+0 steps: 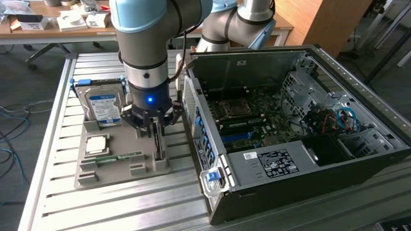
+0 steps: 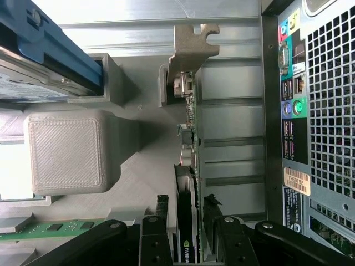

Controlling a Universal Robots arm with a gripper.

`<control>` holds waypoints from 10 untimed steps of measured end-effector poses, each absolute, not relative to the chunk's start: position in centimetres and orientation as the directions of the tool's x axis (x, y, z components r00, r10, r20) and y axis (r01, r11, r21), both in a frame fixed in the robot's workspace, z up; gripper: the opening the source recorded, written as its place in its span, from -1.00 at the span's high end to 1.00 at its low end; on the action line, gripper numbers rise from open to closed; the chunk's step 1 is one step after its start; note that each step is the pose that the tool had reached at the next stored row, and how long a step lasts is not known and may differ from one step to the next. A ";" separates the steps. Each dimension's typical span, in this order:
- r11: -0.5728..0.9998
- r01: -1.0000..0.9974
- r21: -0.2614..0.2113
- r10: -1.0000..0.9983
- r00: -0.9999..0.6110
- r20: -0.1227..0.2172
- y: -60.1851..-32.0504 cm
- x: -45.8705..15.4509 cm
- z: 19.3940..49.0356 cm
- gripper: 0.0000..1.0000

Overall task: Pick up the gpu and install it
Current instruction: 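Pick up the gpu and move the gpu toward the slot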

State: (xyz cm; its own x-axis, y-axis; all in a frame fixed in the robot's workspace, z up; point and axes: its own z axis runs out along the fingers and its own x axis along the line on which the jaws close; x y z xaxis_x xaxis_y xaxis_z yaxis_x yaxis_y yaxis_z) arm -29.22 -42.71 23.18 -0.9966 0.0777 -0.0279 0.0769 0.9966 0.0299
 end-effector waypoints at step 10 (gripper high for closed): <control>0.997 0.077 0.030 0.078 -0.997 -0.028 -42.8 -29.2 23.2 0.22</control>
